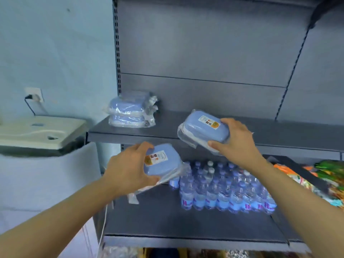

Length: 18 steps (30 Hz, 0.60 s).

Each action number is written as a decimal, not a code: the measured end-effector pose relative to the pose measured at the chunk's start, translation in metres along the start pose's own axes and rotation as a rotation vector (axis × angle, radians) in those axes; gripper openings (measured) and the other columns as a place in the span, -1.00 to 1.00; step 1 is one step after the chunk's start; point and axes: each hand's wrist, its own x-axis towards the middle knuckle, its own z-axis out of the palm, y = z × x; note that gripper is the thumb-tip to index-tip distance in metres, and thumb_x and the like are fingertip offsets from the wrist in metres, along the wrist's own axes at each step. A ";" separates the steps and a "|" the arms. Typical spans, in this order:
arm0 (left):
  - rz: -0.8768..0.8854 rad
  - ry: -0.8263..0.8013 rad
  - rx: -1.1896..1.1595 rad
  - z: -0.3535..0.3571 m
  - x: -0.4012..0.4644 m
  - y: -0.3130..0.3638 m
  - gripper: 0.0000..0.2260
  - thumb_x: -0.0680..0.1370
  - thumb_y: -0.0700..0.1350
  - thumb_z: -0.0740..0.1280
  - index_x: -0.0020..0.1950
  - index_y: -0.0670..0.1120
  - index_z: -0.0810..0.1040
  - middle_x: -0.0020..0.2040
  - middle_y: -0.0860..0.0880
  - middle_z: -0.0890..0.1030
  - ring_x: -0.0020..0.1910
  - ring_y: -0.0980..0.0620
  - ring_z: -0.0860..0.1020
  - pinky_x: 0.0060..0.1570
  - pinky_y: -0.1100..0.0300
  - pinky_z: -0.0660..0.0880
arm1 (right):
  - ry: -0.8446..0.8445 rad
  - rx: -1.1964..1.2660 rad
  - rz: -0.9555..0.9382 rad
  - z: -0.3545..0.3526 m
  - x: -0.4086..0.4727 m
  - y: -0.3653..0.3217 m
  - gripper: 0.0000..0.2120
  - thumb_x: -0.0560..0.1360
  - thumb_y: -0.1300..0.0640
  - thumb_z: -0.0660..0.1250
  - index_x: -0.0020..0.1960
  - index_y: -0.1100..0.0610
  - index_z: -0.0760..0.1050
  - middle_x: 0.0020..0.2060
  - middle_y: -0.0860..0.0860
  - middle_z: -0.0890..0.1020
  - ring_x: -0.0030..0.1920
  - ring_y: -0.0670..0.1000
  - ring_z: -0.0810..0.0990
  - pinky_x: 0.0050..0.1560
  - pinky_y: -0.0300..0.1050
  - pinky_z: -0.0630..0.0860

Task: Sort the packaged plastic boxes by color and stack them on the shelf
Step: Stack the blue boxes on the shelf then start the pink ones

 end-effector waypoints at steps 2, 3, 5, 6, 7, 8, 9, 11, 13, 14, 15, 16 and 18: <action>-0.030 0.046 -0.032 -0.015 0.011 0.006 -0.34 0.31 0.24 0.42 0.33 0.12 0.28 0.20 0.14 0.47 0.06 0.05 0.48 -0.02 0.15 0.45 | -0.056 -0.005 0.006 0.003 0.030 0.005 -0.35 0.34 -0.06 0.49 0.33 0.12 0.35 0.18 0.09 0.51 0.18 0.15 0.44 0.20 0.03 0.36; -0.044 0.069 -0.040 -0.021 0.016 0.008 -0.35 0.31 0.23 0.43 0.32 0.12 0.29 0.15 0.15 0.47 0.02 0.07 0.46 -0.06 0.16 0.43 | -0.095 0.003 0.006 0.006 0.043 0.009 -0.36 0.34 -0.05 0.49 0.32 0.11 0.35 0.17 0.08 0.51 0.18 0.15 0.44 0.20 0.03 0.37; -0.080 0.103 -0.032 -0.027 0.024 0.013 -0.37 0.31 0.23 0.43 0.31 0.14 0.29 0.10 0.18 0.45 -0.05 0.11 0.40 -0.10 0.17 0.38 | -0.187 0.011 -0.008 0.018 0.068 0.017 -0.38 0.36 -0.03 0.48 0.32 0.11 0.34 0.16 0.08 0.50 0.18 0.15 0.44 0.20 0.05 0.38; -0.103 0.114 -0.031 -0.029 0.028 0.014 -0.37 0.31 0.24 0.43 0.30 0.15 0.28 0.09 0.18 0.45 -0.06 0.11 0.39 -0.10 0.17 0.37 | -0.228 0.012 -0.015 0.025 0.079 0.019 -0.39 0.37 -0.01 0.48 0.33 0.11 0.34 0.17 0.10 0.49 0.19 0.15 0.43 0.21 0.05 0.37; -0.125 0.124 -0.035 -0.029 0.031 0.015 -0.38 0.31 0.24 0.43 0.29 0.14 0.28 0.08 0.18 0.44 -0.06 0.11 0.39 -0.11 0.17 0.37 | -0.262 0.018 -0.016 0.032 0.089 0.022 -0.39 0.38 0.00 0.47 0.34 0.11 0.33 0.18 0.11 0.47 0.20 0.15 0.42 0.22 0.05 0.36; -0.146 0.131 -0.039 -0.030 0.034 0.016 -0.38 0.31 0.24 0.43 0.28 0.14 0.28 0.06 0.18 0.44 -0.07 0.10 0.41 -0.12 0.18 0.36 | -0.289 0.028 -0.014 0.039 0.098 0.023 -0.40 0.40 0.01 0.46 0.35 0.11 0.32 0.19 0.12 0.46 0.20 0.15 0.41 0.24 0.05 0.36; -0.165 0.133 -0.036 -0.030 0.037 0.016 -0.39 0.31 0.25 0.43 0.27 0.14 0.28 0.05 0.18 0.44 -0.08 0.09 0.42 -0.14 0.18 0.36 | -0.313 0.029 -0.016 0.047 0.106 0.025 -0.40 0.41 0.00 0.44 0.36 0.11 0.32 0.20 0.13 0.44 0.21 0.15 0.41 0.25 0.05 0.35; -0.198 0.133 -0.003 -0.032 0.041 0.018 -0.39 0.31 0.26 0.42 0.26 0.15 0.28 0.03 0.17 0.45 -0.09 0.08 0.44 -0.15 0.18 0.36 | -0.358 -0.011 -0.033 0.061 0.120 0.032 -0.41 0.44 -0.02 0.41 0.39 0.11 0.31 0.23 0.14 0.42 0.22 0.15 0.41 0.27 0.04 0.35; -0.218 0.150 0.038 -0.035 0.047 0.019 -0.39 0.30 0.28 0.42 0.25 0.15 0.28 0.02 0.15 0.44 -0.09 0.07 0.44 -0.13 0.18 0.36 | -0.398 -0.048 -0.059 0.072 0.129 0.038 -0.43 0.47 -0.07 0.37 0.40 0.09 0.32 0.27 0.12 0.42 0.25 0.13 0.41 0.28 0.04 0.33; -0.223 0.161 0.050 -0.037 0.051 0.020 -0.40 0.30 0.28 0.42 0.23 0.14 0.28 0.00 0.14 0.44 -0.10 0.06 0.43 -0.13 0.18 0.37 | -0.417 -0.062 -0.069 0.076 0.132 0.040 -0.44 0.48 -0.08 0.34 0.40 0.08 0.32 0.29 0.10 0.41 0.28 0.11 0.40 0.31 0.06 0.29; -0.223 0.169 0.053 -0.039 0.055 0.020 -0.40 0.29 0.29 0.42 0.22 0.13 0.28 -0.02 0.13 0.42 -0.11 0.06 0.43 -0.13 0.17 0.37 | -0.424 -0.080 -0.082 0.079 0.133 0.042 -0.46 0.50 -0.10 0.31 0.41 0.08 0.31 0.31 0.08 0.40 0.32 0.10 0.37 0.36 0.09 0.24; -0.223 0.174 0.052 -0.041 0.058 0.021 -0.40 0.29 0.29 0.42 0.22 0.13 0.28 -0.03 0.13 0.42 -0.11 0.05 0.42 -0.13 0.16 0.38 | -0.420 -0.112 -0.093 0.080 0.133 0.043 -0.47 0.52 -0.11 0.28 0.42 0.08 0.30 0.35 0.07 0.37 0.37 0.10 0.32 0.41 0.13 0.15; -0.228 0.184 0.047 -0.043 0.065 0.024 -0.37 0.30 0.28 0.43 0.24 0.11 0.27 0.01 0.13 0.42 -0.08 0.06 0.42 -0.11 0.16 0.40 | -0.376 -0.189 -0.102 0.076 0.129 0.040 -0.42 0.56 -0.12 0.21 0.49 0.10 0.19 0.46 0.08 0.23 0.48 0.11 0.13 0.46 0.17 -0.06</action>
